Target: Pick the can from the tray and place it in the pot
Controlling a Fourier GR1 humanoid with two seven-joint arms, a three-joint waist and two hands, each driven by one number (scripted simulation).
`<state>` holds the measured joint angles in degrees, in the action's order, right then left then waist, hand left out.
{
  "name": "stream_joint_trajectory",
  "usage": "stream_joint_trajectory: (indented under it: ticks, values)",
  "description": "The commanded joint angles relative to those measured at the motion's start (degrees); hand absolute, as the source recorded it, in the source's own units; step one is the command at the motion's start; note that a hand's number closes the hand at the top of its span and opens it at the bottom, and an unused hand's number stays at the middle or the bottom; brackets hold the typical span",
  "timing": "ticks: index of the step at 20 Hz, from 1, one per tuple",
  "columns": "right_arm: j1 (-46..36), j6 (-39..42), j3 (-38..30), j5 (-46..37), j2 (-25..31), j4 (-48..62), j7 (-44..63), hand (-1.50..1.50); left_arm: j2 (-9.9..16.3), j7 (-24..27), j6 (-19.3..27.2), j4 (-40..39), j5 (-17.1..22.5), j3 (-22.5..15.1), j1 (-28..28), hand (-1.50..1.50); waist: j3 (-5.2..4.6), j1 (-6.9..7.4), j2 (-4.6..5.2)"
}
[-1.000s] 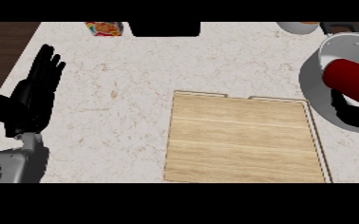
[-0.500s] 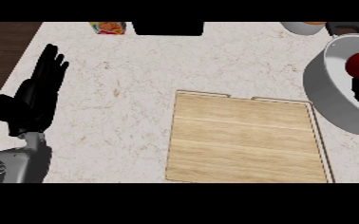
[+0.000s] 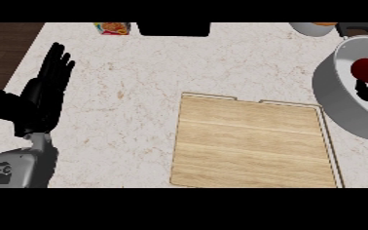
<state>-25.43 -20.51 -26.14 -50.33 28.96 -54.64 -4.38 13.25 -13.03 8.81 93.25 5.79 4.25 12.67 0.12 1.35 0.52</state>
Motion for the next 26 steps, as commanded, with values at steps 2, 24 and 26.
stream_joint_trajectory:
  ticks: [2,24,26]
  values:
    - [-7.8,-0.8,-3.5,3.8,1.0,16.9,-2.9,1.5,0.2,0.7,-1.4,0.8,0.8,0.5,-2.0,0.0,0.03,0.82,0.08]
    - [-8.8,26.6,-24.2,32.4,14.2,37.2,-31.3,-1.5,-0.7,0.6,-0.9,0.2,-0.5,0.6,-1.5,0.0,0.08,-0.21,0.01]
    - [-8.2,29.7,-25.0,33.8,16.7,38.5,-31.5,-1.5,-0.7,2.0,-1.9,-2.3,0.4,1.4,-0.4,0.0,0.07,-0.39,0.07]
